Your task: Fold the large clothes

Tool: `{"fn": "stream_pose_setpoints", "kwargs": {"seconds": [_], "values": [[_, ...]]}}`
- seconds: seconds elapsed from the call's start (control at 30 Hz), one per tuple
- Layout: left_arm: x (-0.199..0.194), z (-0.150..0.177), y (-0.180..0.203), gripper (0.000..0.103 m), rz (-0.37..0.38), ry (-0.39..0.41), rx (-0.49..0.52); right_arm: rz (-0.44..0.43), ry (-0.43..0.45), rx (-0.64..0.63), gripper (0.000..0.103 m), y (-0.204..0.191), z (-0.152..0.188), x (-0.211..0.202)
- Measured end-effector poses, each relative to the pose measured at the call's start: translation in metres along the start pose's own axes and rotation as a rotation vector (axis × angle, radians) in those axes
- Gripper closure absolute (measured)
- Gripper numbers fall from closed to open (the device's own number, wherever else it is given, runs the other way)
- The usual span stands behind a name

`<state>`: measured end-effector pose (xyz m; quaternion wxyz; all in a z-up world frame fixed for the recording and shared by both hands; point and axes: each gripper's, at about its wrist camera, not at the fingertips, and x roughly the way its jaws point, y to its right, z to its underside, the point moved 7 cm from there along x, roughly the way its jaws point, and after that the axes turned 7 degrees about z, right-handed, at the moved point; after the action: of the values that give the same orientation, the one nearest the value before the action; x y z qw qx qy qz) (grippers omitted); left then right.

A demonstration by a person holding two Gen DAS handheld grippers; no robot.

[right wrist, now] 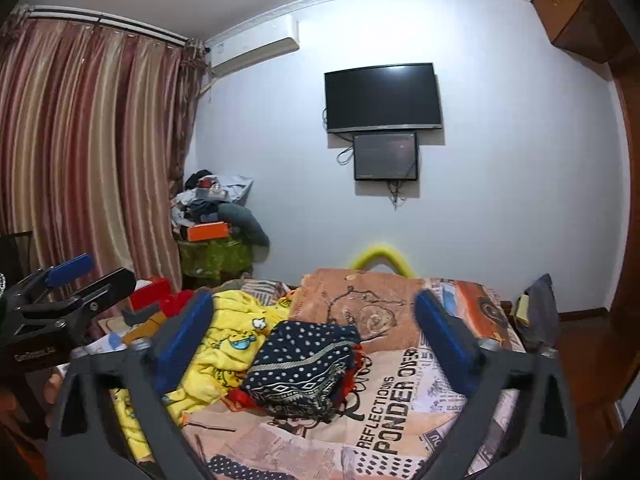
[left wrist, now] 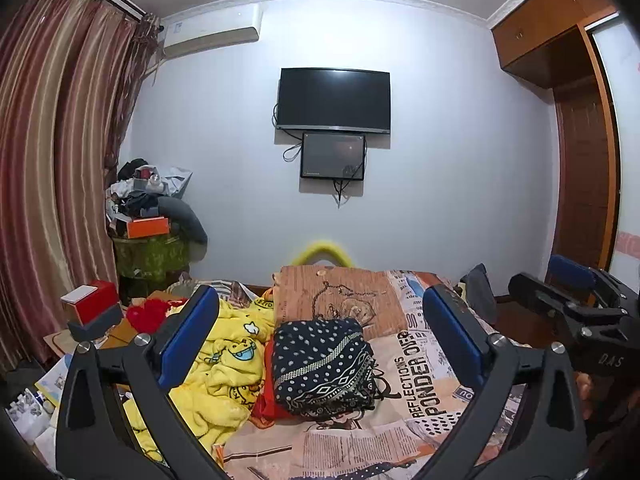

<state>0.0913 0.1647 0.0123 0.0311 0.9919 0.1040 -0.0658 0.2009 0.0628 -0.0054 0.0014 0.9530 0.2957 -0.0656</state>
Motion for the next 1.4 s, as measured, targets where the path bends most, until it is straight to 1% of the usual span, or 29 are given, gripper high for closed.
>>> {"fn": "stream_pose_setpoints", "kwargs": {"seconds": [0.27, 0.4, 0.93, 1.4], "values": [[-0.001, 0.007, 0.005, 0.001, -0.001, -0.002, 0.018, 0.011, -0.010, 0.007, 0.000, 0.005, -0.001, -0.002], [0.000, 0.007, 0.004, 0.001, 0.003, -0.003, 0.015, 0.010, -0.015, 0.005, 0.000, 0.003, 0.005, -0.003], [0.005, 0.010, 0.005, 0.001, 0.002, -0.011, 0.023, 0.006, -0.039, 0.028, 0.000, 0.008, 0.008, -0.006], [0.017, 0.016, 0.005, 0.001, 0.052, -0.045, -0.010, 0.015, -0.059, 0.050, 0.000, 0.012, 0.011, -0.004]]}}
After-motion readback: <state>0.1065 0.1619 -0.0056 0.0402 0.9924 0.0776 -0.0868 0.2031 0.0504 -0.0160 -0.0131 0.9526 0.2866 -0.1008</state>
